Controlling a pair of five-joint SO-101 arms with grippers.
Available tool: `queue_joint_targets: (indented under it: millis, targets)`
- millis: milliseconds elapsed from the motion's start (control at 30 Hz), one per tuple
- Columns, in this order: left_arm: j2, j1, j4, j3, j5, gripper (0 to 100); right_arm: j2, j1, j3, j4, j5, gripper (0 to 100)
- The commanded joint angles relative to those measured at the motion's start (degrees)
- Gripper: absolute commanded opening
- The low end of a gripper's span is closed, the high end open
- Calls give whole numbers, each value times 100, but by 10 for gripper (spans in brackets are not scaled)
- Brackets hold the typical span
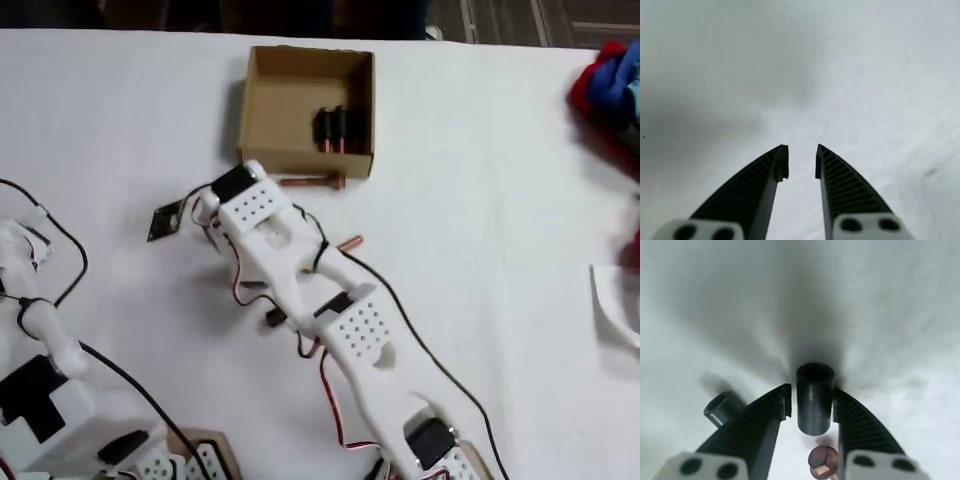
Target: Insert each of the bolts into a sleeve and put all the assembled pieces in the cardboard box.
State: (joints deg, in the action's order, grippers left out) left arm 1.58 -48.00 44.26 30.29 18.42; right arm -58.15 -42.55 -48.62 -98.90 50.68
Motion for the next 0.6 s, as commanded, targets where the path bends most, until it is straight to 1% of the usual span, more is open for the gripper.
queue_joint_targets:
  millis: [0, 67, 133, 200, 300, 467, 567]
  targets:
    - [79, -26, -62, -277, 62, 113, -84, -84, 0, 233, -44, 152]
    - [79, -26, -62, -277, 62, 113, -92, -84, 9, 224, -44, 101]
    - [79, -26, -62, -277, 62, 113, -92, -84, 9, 224, -44, 10]
    - [79, -26, -62, -277, 62, 113, -127, -84, 18, 207, -44, 35]
    - [79, -26, -62, -277, 62, 113, -189, -75, -18, 198, -105, 19]
    - [70, -18, -62, -277, 53, 113, 84, 22, -53, 180, -923, 19]
    - [53, 132, -62, -277, 35, 113, 673, 391, -53, 171, -1327, 19]
